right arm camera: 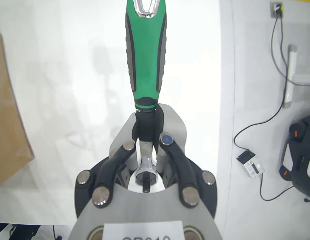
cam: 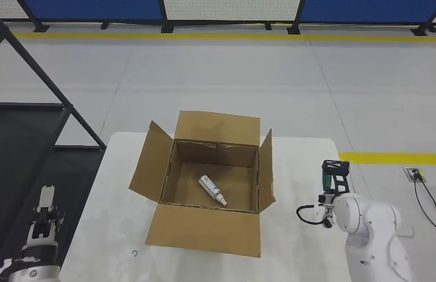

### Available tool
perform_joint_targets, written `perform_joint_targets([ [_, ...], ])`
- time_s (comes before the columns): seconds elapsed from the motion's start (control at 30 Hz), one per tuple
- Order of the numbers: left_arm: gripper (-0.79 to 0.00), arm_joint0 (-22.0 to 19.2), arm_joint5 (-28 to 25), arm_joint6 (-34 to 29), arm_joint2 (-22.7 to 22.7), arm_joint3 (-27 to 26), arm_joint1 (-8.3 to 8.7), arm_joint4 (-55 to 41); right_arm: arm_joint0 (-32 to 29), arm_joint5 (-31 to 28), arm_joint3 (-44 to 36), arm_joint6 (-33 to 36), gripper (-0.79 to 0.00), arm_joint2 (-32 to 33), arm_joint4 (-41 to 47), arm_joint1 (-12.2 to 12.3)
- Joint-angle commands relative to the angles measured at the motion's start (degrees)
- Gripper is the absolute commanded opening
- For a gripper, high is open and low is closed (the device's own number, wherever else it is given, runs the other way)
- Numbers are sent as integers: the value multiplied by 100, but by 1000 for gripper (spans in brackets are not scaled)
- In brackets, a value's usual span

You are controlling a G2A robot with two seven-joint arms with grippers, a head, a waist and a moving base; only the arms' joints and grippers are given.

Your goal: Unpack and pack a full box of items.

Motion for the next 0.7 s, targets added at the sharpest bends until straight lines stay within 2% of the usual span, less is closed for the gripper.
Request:
perform_joint_targets([
  [0.0,0,0,0,0,0,0,0,0,69,-6,-578,241,-785,-182,-311,0],
  [0.17,0,0,0,0,0,0,0,0,486,-265,-1859,630,-785,-975,-849,-39],
  [0.33,0,0,0,0,0,0,0,0,1203,-516,-2256,579,-785,-1909,-643,-137],
  [0.5,0,0,0,0,0,0,0,0,2143,-696,-1788,344,-785,-3014,-296,-312],
  [0.67,0,0,0,0,0,0,0,0,3100,-765,-506,148,-785,-4006,216,-575],
])
